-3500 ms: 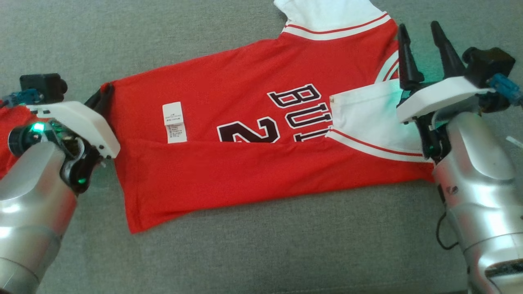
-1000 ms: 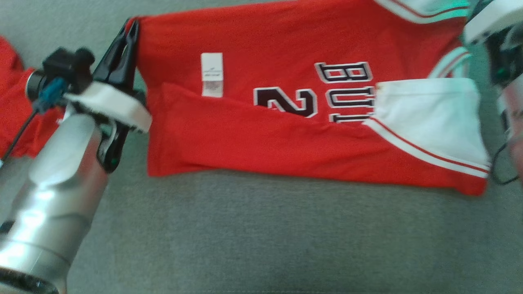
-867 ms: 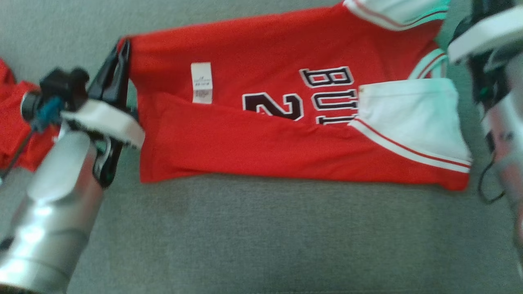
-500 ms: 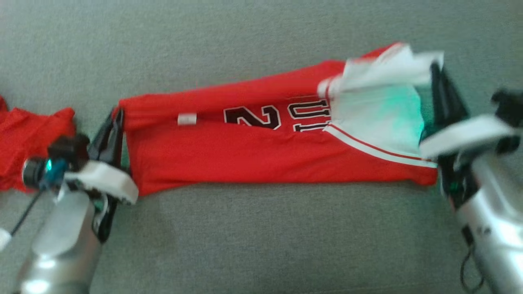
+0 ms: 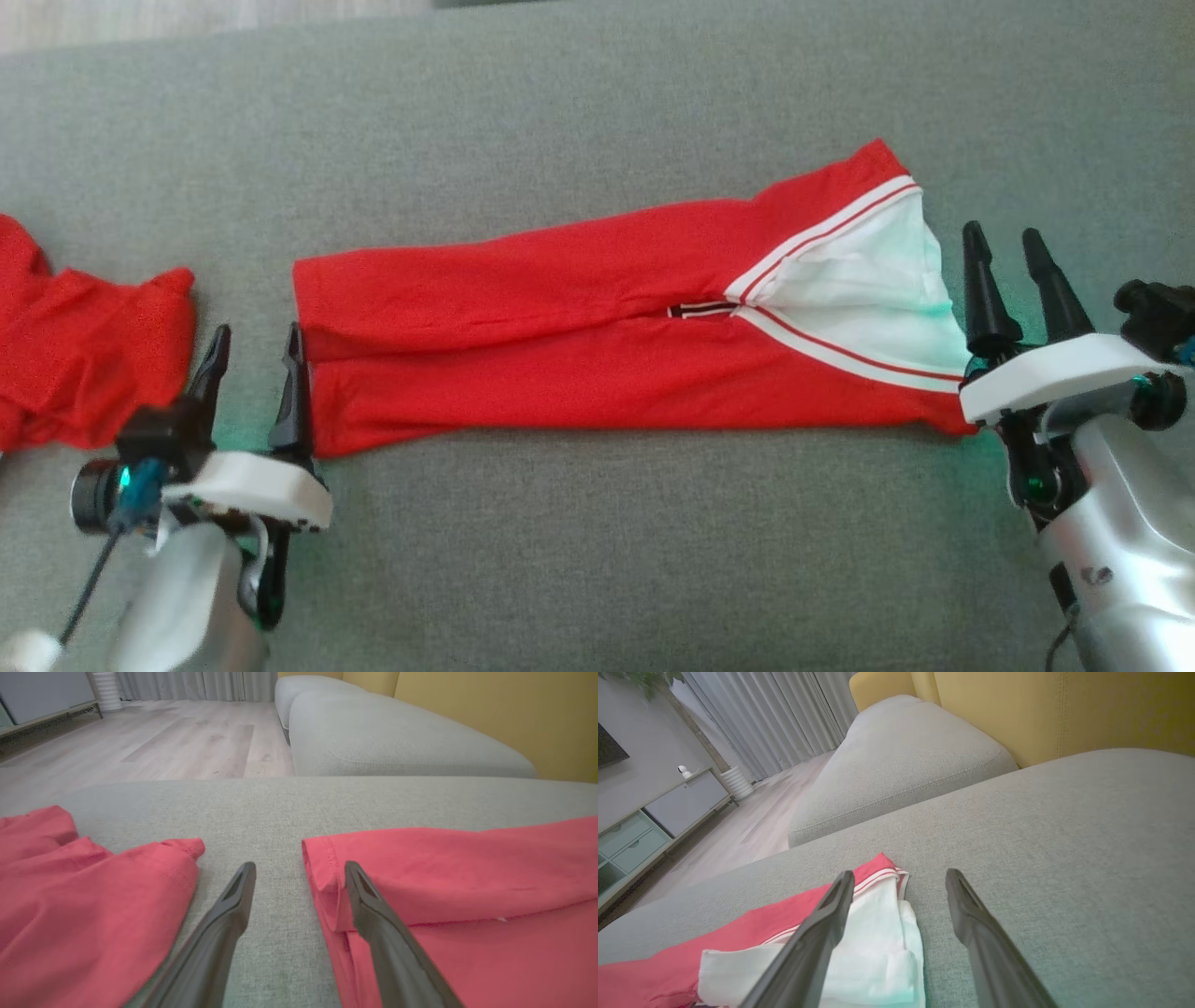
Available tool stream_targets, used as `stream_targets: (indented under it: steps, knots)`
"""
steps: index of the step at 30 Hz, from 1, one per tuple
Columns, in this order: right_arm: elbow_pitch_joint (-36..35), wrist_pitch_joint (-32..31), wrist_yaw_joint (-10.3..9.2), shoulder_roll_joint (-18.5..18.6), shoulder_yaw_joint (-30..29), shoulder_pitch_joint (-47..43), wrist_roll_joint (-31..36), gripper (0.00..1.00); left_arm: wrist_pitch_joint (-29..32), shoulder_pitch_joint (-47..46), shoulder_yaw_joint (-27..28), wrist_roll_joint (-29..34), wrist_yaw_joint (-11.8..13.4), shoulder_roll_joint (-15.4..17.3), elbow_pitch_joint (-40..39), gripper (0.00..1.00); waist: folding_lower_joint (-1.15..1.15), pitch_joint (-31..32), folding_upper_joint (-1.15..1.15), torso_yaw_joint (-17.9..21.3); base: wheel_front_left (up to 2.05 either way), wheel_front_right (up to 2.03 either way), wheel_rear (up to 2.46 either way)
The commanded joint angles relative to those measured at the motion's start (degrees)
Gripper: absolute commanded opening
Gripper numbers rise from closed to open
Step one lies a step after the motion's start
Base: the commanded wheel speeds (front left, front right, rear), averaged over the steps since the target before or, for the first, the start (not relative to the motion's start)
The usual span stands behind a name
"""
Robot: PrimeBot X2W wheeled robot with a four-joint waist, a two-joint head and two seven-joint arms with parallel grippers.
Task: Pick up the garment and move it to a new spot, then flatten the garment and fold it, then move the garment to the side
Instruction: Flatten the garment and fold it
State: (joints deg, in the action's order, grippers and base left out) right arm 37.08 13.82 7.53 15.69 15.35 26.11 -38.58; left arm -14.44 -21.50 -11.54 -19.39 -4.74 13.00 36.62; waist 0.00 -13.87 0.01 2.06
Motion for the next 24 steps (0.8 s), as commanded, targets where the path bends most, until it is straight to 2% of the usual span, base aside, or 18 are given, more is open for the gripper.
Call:
stream_targets:
  steps: [1, 7, 11, 14, 24]
  knots:
    - [-1.16, 0.86, -0.04, -0.3, -0.26, -0.28, 1.76, 1.0, -0.56, 0.3, 3.42, 1.11, 0.7, 0.7, -2.9, 1.0, 0.0, 0.91, -0.01, -0.21, 0.0, 0.0, 0.0]
    - [-4.43, 1.15, -0.04, -4.93, -9.18, -2.65, 13.79, 1.0, -0.56, 6.2, 9.96, 5.98, 2.25, -3.98, -10.25, 1.0, 0.0, 3.94, -0.01, -0.36, 0.0, 0.0, 0.0]
    - [-6.45, 1.17, -0.04, -8.48, -12.11, -6.03, 20.27, 1.0, -0.56, 9.72, 12.99, 8.51, 2.45, -6.91, -13.6, 1.0, 0.0, 6.14, -0.01, -0.5, 0.0, 0.0, 0.0]
    - [-5.68, 1.17, -0.04, -10.33, -12.71, -8.83, 22.34, 1.0, -0.56, 13.09, 14.48, 9.86, 1.38, -8.63, -14.65, 1.0, 0.0, 8.55, -0.01, -0.59, 0.0, 0.0, 0.0]
    - [-2.52, 1.18, -0.04, -11.01, -13.21, -9.57, 23.98, 1.0, -0.56, 16.59, 15.52, 10.8, 0.22, -10.0, -16.51, 1.0, 0.0, 9.41, -0.01, -1.14, 0.0, 0.0, 0.0]
